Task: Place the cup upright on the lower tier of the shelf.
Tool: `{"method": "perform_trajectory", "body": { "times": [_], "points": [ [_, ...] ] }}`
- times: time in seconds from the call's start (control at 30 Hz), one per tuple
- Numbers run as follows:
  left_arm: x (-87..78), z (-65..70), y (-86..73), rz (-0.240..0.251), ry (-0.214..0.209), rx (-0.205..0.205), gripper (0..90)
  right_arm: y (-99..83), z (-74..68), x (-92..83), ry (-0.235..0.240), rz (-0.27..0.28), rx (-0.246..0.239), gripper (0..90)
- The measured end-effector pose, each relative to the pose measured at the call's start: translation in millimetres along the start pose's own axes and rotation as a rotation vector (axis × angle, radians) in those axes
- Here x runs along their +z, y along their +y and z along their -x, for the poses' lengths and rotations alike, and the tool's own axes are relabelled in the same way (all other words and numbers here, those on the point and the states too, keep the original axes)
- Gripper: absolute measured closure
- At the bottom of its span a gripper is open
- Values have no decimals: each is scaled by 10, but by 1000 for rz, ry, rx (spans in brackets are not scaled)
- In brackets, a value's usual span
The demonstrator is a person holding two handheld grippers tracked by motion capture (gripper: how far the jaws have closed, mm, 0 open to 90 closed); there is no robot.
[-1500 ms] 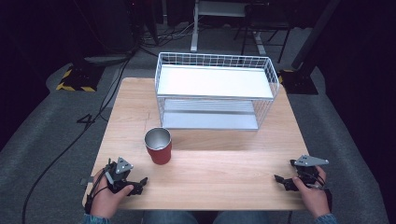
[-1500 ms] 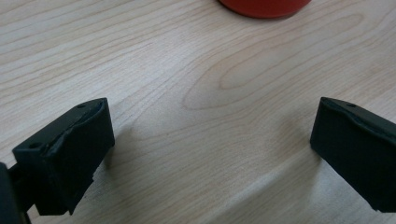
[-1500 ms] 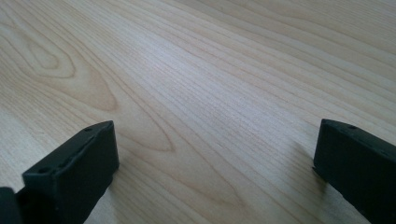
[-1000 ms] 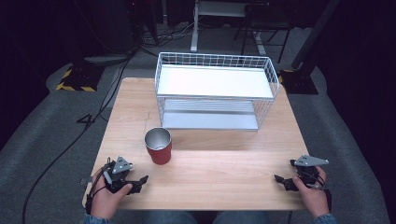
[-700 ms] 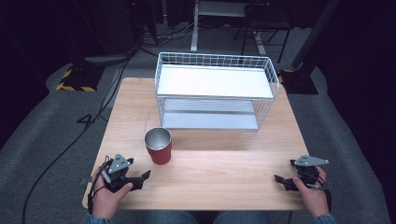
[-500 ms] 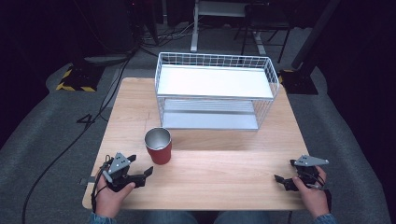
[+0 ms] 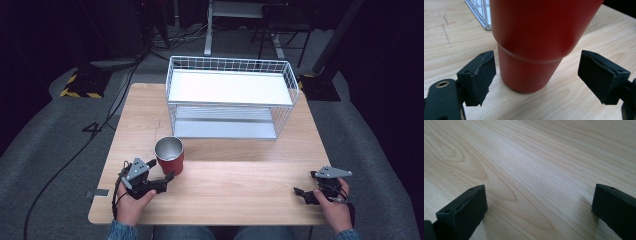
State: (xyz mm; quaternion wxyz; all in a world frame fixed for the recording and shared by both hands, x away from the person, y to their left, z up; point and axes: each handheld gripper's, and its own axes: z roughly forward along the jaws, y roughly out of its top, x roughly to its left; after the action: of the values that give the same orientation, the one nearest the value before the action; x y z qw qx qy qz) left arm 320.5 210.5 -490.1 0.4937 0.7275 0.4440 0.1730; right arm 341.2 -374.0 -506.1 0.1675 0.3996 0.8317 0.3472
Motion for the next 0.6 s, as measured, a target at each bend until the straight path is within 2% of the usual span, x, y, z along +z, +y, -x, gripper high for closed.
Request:
{"method": "perform_trajectory", "body": {
  "times": [0.07,0.47,0.53,0.6],
  "points": [
    [62,9,22,-17,5,2,156,0,0,0,0,0,0,3],
    [277,24,84,-49,48,-14,128,0,0,0,0,0,0,3],
    [328,21,95,-58,61,-1,127,0,1,-1,0,-1,-1,3],
    [351,21,98,-62,60,-5,119,0,0,0,0,0,0,3]
  ]
}}
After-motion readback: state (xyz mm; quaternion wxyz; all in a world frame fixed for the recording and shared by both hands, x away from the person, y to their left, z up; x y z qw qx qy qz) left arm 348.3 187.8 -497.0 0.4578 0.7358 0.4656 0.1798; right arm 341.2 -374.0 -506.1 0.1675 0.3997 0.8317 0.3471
